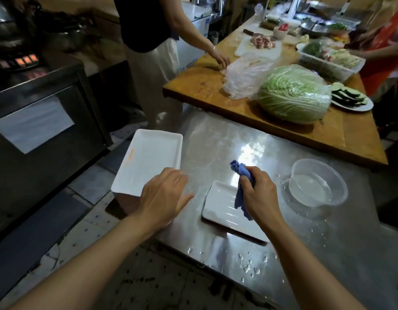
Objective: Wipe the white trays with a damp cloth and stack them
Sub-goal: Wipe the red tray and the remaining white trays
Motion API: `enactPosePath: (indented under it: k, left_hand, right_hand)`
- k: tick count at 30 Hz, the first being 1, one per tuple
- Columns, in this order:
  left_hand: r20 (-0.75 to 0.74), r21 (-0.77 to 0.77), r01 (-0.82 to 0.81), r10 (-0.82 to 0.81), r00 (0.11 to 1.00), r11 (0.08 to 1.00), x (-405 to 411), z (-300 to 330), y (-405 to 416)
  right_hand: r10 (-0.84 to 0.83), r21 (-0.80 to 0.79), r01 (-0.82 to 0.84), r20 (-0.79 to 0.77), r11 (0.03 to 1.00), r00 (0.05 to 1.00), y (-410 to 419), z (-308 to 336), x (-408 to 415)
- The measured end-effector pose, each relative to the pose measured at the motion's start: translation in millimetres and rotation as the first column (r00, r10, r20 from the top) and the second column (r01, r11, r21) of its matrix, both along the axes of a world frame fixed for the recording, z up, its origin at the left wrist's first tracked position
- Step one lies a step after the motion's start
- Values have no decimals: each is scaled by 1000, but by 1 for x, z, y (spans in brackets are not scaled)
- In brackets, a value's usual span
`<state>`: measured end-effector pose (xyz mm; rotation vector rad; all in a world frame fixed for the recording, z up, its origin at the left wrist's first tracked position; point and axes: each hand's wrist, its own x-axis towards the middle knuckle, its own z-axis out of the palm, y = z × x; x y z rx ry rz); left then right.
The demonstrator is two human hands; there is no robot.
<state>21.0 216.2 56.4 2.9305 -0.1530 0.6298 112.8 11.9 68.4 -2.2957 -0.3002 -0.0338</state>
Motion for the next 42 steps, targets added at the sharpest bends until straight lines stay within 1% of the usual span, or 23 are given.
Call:
enactPosePath:
  k: [1,2,3,4,6,7,9,12,17,20,22,25,32,36,37,39,42]
  left_hand:
    - [-6,-56,32,-32,999,998,7,-6,-14]
    - [-65,-127,27,-35,997,992,14,-14,-27]
    - [-152,-206,-27,-5,988,978,22,-24,-38]
    - [-267,-268,-117,43,963,956,30,-36,-47]
    - [-480,-275,-275,116,869,921,45,-63,-58]
    - [-542,-272,-319,129,830,908,52,-75,-61]
    - [-612,-297,-387,137,779,873,62,-95,-63]
    - [-671,-331,-442,121,731,834,75,-117,-61]
    - [-714,-347,-518,138,687,781,91,-129,-62]
    - [-746,-409,-599,125,654,688,96,-129,-63]
    - [-749,-462,-642,118,651,611,96,-127,-64]
    - [-744,-503,-662,112,659,556,93,-122,-68]
    - [-683,-654,-655,77,727,379,103,-89,-85]
    - [-597,-781,-581,1,803,229,126,-54,-108]
    - [-573,-802,-558,-13,819,211,134,-46,-115]
    - [-527,-832,-514,-7,850,206,150,-28,-130]
    - [-475,-850,-466,24,880,247,174,-4,-153]
  right_hand:
    - [-11,-4,11,-4,1000,1000,-7,-3,2]
    - [-23,-6,23,-5,1000,1000,-14,-6,5]
    - [-36,-6,36,-8,999,999,-21,-9,6]
    - [-49,-4,49,-13,999,999,-28,-11,7]
    - [-76,8,76,-18,997,997,-41,-16,7]
    - [-91,17,92,-21,996,996,-47,-18,6]
    - [-120,39,121,-31,992,992,-60,-23,5]
    - [-165,34,166,-39,985,986,-78,-28,5]
    - [-217,12,219,-90,976,972,-101,-34,9]
    - [-232,47,236,-71,971,970,-111,-35,11]
    - [-244,69,249,-71,966,967,-117,-34,12]
    - [-247,73,255,-97,964,964,-124,-33,16]
    - [-282,86,292,-116,952,952,-146,-26,29]
    - [-316,127,329,-118,936,942,-168,-20,37]
    - [-324,135,339,-124,931,938,-174,-18,39]
    - [-348,165,364,-120,917,930,-185,-14,43]
    - [-398,237,399,-51,886,916,-198,-6,45]
